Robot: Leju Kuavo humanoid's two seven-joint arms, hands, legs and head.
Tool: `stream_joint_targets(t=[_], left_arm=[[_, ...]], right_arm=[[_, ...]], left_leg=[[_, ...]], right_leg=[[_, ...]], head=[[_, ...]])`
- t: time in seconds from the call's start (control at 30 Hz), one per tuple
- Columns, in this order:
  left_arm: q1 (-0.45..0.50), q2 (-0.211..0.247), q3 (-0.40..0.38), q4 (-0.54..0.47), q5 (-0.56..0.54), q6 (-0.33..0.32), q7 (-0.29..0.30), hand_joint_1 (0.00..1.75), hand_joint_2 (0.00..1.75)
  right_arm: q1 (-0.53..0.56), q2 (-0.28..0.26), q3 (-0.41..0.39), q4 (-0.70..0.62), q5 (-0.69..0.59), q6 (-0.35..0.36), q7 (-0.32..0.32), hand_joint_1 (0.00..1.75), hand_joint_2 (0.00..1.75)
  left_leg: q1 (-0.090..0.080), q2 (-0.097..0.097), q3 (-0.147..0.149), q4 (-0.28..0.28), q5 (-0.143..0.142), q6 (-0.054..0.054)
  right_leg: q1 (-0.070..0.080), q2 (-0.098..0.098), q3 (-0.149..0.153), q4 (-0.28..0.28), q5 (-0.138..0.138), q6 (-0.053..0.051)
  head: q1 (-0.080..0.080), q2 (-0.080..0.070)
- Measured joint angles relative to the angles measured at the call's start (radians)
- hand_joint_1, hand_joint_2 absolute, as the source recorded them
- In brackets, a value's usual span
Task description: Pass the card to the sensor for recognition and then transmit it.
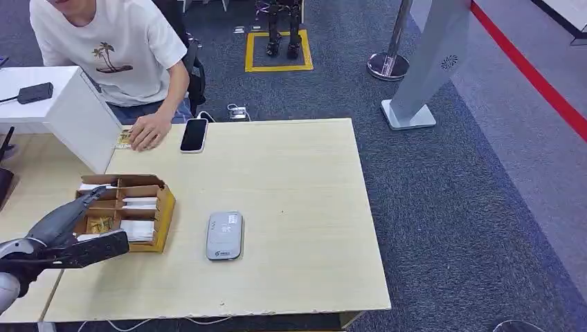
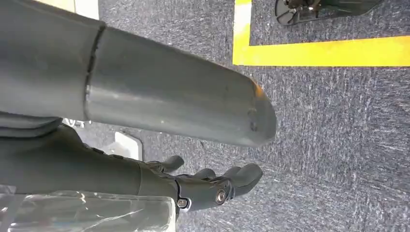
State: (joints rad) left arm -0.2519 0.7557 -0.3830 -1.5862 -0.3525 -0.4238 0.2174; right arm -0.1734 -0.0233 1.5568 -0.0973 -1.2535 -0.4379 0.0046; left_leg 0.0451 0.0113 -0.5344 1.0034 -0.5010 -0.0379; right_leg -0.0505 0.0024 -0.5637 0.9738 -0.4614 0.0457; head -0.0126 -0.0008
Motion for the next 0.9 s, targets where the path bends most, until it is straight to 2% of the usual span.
stream_joint_targets(t=[0.4, 0.9], left_arm=[[0.019, 0.006, -0.047, 0.0, 0.059, 0.036, 0.002, 0.0, 1.75], [0.079, 0.022, -0.062, -0.001, 0.046, 0.086, 0.023, 0.0, 1.75]], right_arm=[[-0.004, 0.0, 0.0, 0.0, 0.005, 0.0, 0.006, 0.0, 0.0], [-0.006, 0.0, 0.0, -0.003, 0.009, 0.0, 0.013, 0.0, 0.0]], left_leg=[[0.0, 0.0, 0.0, 0.0, 0.0, 0.0], [0.0, 0.0, 0.0, 0.0, 0.0, 0.0]], right_leg=[[0.0, 0.0, 0.0, 0.0, 0.0, 0.0], [0.0, 0.0, 0.0, 0.0, 0.0, 0.0]], head=[[0.0, 0.0], [0.0, 0.0]])
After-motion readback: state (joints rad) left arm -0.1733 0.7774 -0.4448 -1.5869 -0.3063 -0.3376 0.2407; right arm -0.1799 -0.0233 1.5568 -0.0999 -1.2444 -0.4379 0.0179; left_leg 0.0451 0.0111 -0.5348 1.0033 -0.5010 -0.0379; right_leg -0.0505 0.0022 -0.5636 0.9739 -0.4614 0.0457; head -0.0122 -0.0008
